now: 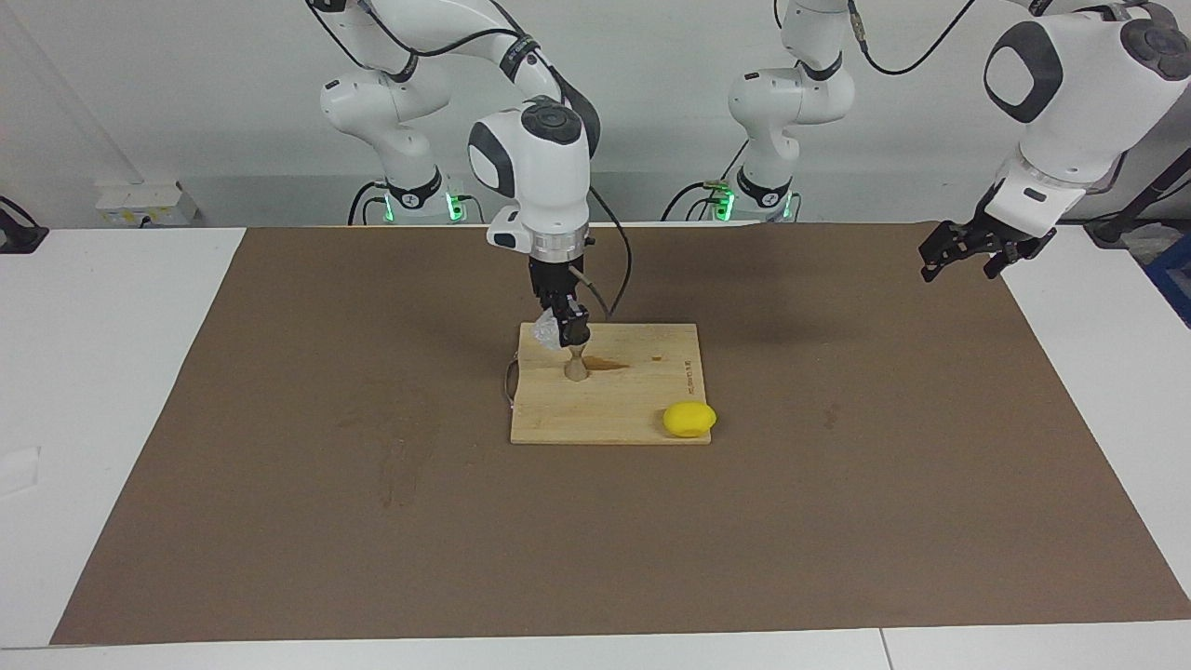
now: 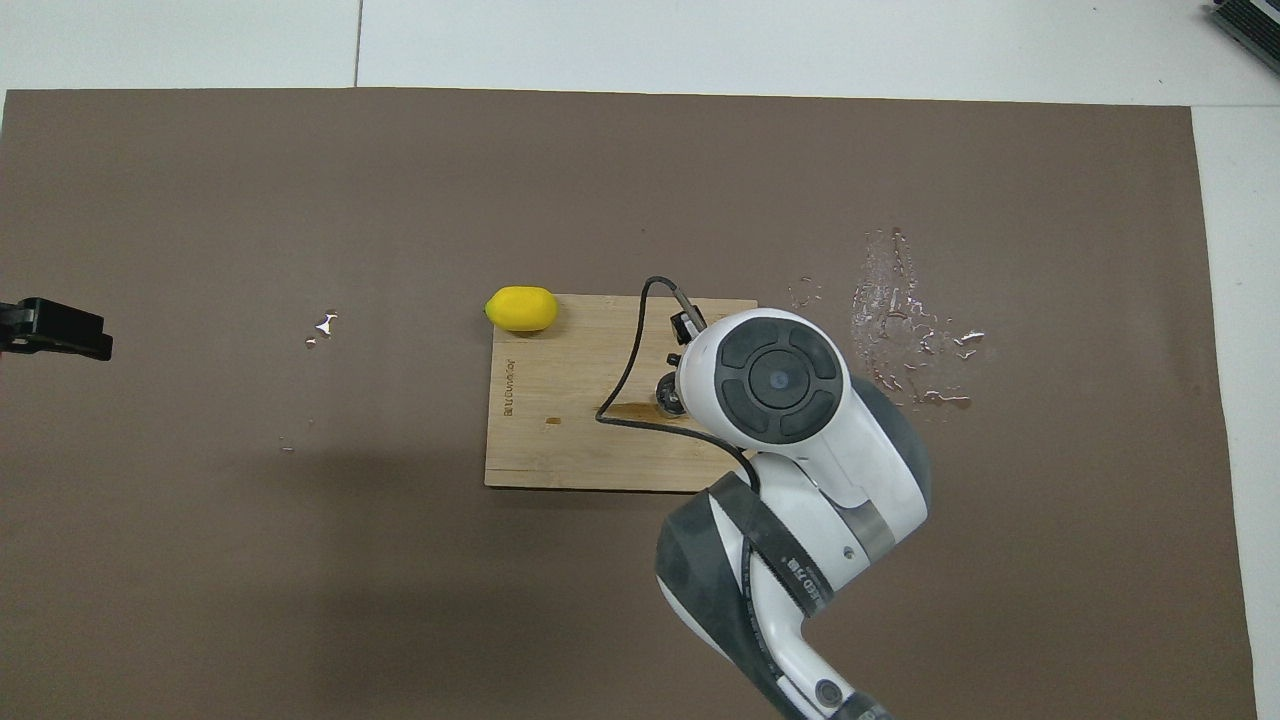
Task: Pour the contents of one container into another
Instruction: 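Tilt the clear glass with the right gripper to pour into the cup, then turn the glass upright and carry it back with the right gripper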
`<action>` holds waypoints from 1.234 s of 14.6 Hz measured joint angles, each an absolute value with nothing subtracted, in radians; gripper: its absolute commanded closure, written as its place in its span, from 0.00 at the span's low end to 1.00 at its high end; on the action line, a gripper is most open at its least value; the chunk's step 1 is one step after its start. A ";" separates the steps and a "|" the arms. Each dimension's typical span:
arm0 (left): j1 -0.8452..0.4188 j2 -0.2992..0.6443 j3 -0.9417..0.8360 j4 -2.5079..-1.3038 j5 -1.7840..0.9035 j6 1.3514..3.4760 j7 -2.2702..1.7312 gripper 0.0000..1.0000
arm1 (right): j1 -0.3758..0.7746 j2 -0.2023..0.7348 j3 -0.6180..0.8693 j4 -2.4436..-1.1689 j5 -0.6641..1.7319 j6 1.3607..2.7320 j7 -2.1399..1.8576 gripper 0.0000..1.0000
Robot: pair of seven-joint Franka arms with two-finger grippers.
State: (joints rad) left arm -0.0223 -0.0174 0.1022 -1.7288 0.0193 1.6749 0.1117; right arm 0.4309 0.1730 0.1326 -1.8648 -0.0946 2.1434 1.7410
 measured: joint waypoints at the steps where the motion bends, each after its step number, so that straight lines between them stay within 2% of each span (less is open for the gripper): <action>1: -0.022 -0.017 0.102 -1.729 0.019 1.675 0.112 0.00 | 0.420 0.174 0.132 -1.865 -0.067 2.143 1.737 1.00; 7: -0.022 -0.017 0.102 -1.729 0.019 1.675 0.112 0.00 | 0.318 0.183 0.131 -1.869 0.178 2.144 1.676 1.00; 13: -0.022 -0.017 0.102 -1.729 0.019 1.675 0.112 0.00 | 0.110 0.199 0.126 -1.935 0.496 2.158 1.447 1.00; 18: -0.022 -0.017 0.102 -1.730 0.019 1.675 0.112 0.00 | -0.057 0.256 0.123 -1.980 0.629 2.167 1.221 1.00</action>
State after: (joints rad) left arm -0.0223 -0.0174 0.1022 -1.7295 0.0193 1.6749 0.1115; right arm -0.0570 0.2562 0.1233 -1.9804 0.6286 2.1669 1.2215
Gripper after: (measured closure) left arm 0.000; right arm 0.493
